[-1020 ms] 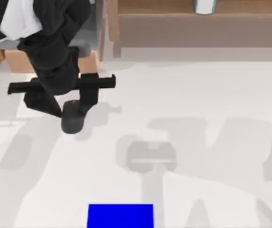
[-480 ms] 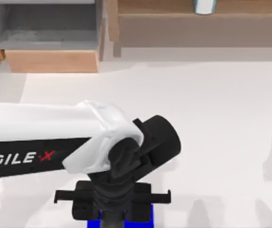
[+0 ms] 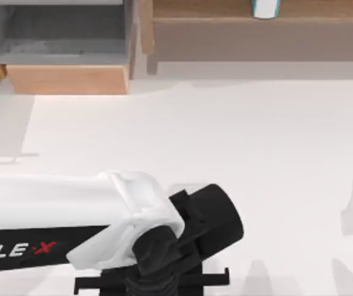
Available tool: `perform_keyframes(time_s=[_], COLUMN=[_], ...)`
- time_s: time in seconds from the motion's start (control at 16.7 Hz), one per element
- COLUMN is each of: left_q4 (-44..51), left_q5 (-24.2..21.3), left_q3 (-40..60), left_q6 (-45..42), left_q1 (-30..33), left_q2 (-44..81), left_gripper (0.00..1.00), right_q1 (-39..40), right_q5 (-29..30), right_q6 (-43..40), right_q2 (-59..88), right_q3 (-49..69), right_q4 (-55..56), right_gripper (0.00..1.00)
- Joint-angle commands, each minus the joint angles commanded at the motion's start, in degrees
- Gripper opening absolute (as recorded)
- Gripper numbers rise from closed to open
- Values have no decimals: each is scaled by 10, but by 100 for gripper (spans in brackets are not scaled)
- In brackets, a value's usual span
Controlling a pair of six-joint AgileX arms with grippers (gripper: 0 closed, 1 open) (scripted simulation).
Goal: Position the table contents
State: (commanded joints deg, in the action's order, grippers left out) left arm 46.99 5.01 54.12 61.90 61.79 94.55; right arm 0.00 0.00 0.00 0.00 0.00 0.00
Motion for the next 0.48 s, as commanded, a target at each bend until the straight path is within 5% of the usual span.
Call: perform_keyframes(time_s=[0.48], left_q4=[-45], left_q5=[26], left_q3=[21], left_q6=[-4], left_q1=[-13], left_q2=[-8], left_gripper=[0], right_q1=[0], right_q5=[0], right_q6=[0], right_q2=[0], right_q3=[0], right_q4=[0], right_gripper=[100])
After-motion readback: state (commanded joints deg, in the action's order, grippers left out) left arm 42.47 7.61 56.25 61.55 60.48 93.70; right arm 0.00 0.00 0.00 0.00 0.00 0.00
